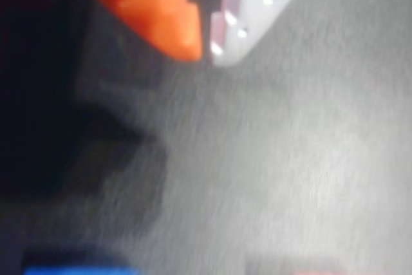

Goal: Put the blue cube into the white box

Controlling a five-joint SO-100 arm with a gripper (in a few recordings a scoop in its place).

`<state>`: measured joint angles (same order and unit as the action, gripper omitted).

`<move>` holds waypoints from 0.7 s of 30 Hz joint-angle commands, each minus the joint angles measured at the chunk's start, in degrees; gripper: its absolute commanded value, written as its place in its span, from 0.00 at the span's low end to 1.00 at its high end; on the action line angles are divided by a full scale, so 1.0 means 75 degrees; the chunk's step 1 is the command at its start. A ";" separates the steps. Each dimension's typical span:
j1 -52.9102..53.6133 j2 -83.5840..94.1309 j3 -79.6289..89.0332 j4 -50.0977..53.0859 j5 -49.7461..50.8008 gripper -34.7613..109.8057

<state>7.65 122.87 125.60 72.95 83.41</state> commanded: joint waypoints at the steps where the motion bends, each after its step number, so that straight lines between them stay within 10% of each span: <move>1: 0.0105 -0.1312 -0.1184 -0.0105 -0.0023 0.24; 21: 0.0246 -0.4406 -0.3223 -0.0844 -0.0047 0.36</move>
<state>9.40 89.65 103.62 67.32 83.41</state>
